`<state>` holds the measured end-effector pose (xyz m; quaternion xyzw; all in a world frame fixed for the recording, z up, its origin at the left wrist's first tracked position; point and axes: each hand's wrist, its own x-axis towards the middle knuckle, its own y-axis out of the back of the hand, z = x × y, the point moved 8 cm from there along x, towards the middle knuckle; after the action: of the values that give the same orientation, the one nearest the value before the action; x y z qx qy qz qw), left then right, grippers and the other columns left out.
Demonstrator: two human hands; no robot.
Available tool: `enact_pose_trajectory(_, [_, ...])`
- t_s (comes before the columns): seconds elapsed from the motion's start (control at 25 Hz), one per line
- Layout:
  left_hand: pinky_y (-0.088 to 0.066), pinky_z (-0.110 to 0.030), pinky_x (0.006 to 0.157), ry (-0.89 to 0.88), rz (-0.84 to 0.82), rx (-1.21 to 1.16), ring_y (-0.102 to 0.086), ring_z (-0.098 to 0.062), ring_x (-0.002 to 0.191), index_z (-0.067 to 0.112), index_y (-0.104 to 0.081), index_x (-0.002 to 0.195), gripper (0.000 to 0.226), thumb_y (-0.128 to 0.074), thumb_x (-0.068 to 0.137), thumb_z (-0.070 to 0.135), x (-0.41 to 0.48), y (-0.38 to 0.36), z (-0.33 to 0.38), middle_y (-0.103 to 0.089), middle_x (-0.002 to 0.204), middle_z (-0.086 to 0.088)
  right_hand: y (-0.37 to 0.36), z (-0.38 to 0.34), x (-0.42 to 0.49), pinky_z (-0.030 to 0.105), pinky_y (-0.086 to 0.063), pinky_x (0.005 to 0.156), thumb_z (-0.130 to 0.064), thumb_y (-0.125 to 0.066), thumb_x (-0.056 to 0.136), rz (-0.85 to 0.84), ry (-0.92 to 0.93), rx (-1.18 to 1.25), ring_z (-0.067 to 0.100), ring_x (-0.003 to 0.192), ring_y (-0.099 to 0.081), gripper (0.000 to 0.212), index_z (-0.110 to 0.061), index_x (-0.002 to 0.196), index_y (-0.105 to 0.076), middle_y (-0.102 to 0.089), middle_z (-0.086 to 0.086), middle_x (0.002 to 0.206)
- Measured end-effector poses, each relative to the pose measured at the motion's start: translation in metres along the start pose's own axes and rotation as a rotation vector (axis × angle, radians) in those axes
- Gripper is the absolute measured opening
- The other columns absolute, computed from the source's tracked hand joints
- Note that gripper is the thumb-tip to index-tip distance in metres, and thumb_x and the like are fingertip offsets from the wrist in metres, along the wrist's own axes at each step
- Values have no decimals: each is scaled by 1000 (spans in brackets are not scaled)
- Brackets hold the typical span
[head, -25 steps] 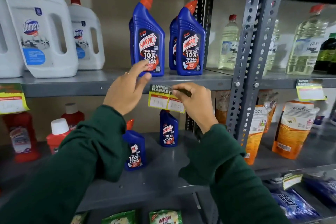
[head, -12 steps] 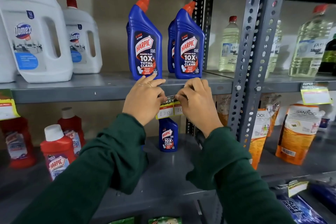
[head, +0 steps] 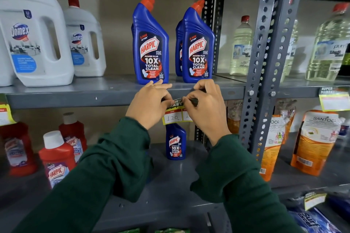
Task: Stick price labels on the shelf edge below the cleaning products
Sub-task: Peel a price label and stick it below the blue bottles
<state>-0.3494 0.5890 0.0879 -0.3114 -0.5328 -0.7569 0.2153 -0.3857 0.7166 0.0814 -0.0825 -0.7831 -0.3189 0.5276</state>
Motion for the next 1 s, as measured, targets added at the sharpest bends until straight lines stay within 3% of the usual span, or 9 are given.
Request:
enact_pose_trajectory(0.16, [-48, -45, 89, 27, 41, -35, -59, -20, 108, 8, -67, 79, 11, -65, 83, 18, 6, 10, 3, -71, 105, -11, 5, 0, 5, 33, -47, 68, -21, -64, 82, 33, -48, 20, 25, 93, -50, 17, -5, 80, -66, -53, 10, 101])
enact_pose_trajectory(0.28, [-52, -46, 80, 61, 76, -29, -64, -24, 93, 8, -66, 81, 15, -66, 82, 23, 11, 15, 3, -73, 93, -11, 5, 0, 9, 35, -49, 72, -22, -62, 84, 38, -75, 37, 25, 95, -51, 17, -5, 83, -65, -53, 11, 103])
enact_pose_trajectory(0.56, [-53, -49, 75, 41, 130, -29, -64, -29, 90, 4, -62, 78, 14, -66, 83, 16, 13, 11, 4, -72, 92, -16, 3, 5, 14, 30, -43, 74, -22, -65, 82, 4, -102, 49, 24, 99, -50, 17, -6, 88, -64, -54, 11, 104])
enact_pose_trajectory(0.72, [-54, -43, 80, -1, 170, -78, -63, -25, 96, 8, -61, 106, 22, -63, 85, 14, 8, 7, 1, -70, 104, -13, 6, 12, 17, 35, -44, 92, -17, -68, 78, -24, -179, 120, 25, 113, -45, 44, -8, 116, -49, -50, 11, 121])
enact_pose_trajectory(0.8, [-53, -40, 82, -73, 209, -4, -64, -26, 96, 10, -62, 110, 23, -56, 89, 18, 8, 6, 9, -71, 105, -11, 5, 12, 21, 36, -41, 97, -23, -64, 82, -29, -166, 138, 25, 118, -43, 49, -9, 124, -43, -50, 12, 127])
enact_pose_trajectory(0.88, [-50, -38, 78, -128, 258, 146, -67, -27, 89, 10, -66, 100, 24, -48, 91, 22, 7, 1, 17, -74, 97, -10, -3, 11, 22, 43, -41, 101, -37, -57, 86, -57, -121, 102, 27, 117, -47, 45, -8, 120, -49, -57, 13, 122])
enact_pose_trajectory(1.0, [-45, -39, 85, -51, 277, 260, -66, -24, 95, 13, -68, 97, 36, -39, 90, 33, 6, -5, 11, -74, 100, -7, -7, 15, 16, 46, -39, 102, -42, -56, 86, -18, -82, 1, 30, 104, -58, 39, -8, 104, -62, -69, 15, 103])
